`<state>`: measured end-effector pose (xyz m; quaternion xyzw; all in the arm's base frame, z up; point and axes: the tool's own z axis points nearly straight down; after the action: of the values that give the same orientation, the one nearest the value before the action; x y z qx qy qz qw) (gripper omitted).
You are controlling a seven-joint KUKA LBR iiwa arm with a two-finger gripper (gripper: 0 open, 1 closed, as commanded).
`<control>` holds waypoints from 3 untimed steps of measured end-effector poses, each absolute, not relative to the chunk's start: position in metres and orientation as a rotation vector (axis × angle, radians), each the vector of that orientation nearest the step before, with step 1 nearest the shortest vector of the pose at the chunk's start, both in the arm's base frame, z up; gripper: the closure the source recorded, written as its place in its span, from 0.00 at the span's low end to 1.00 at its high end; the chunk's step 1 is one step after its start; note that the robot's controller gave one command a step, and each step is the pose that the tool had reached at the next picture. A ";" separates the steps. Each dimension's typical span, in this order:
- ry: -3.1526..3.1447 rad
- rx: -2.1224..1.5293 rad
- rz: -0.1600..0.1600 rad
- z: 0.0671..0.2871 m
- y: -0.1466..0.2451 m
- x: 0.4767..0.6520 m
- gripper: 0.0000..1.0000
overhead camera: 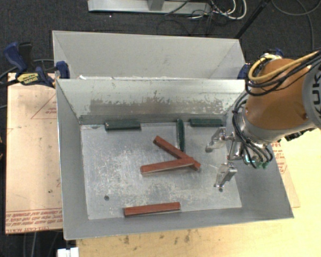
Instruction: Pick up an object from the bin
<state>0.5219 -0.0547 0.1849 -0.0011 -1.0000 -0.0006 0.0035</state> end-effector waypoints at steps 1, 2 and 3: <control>-3.142 -0.001 -0.001 0.188 -0.055 0.524 0.00; -3.143 0.067 -0.001 0.076 -0.036 0.547 1.00; -3.150 0.067 0.000 0.075 -0.036 0.548 0.00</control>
Offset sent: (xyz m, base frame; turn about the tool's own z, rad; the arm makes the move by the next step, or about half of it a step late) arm 0.0226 0.0183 -0.1149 -0.0443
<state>0.5482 -0.0360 0.0747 0.0212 -0.9998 0.0000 -0.0045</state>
